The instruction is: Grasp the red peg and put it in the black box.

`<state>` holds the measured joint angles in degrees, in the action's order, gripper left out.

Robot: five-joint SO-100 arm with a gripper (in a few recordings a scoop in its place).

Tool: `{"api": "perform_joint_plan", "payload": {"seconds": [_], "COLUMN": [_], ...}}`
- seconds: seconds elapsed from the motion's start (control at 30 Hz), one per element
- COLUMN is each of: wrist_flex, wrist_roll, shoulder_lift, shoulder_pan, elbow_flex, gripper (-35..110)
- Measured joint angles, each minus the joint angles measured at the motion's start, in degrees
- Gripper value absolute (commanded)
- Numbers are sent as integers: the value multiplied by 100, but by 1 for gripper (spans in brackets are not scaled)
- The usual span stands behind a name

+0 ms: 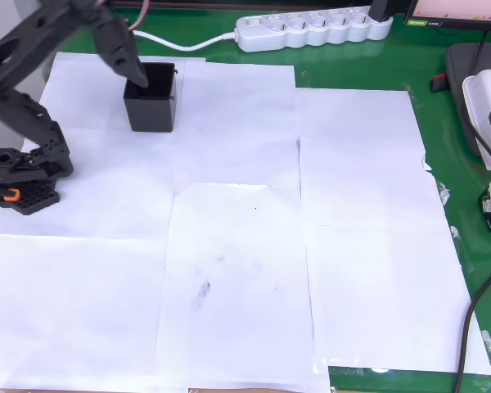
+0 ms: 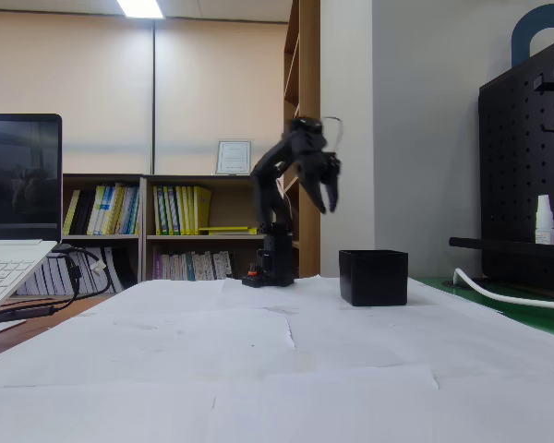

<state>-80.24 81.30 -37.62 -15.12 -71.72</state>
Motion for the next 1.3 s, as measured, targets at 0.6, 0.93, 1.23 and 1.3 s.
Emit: {"api": "perform_joint_plan", "payload": {"seconds": [0.6, 0.93, 1.23, 1.3], "wrist_flex": [105, -88, -88, -88], "wrist_roll": [1160, 765, 765, 765], "shoulder_lift": [4491, 4755, 4755, 4755], "shoulder_pan": [1301, 1213, 1222, 1222], "elbow_flex": [6671, 6662, 6662, 6662], "gripper": [0, 0, 0, 0]}}
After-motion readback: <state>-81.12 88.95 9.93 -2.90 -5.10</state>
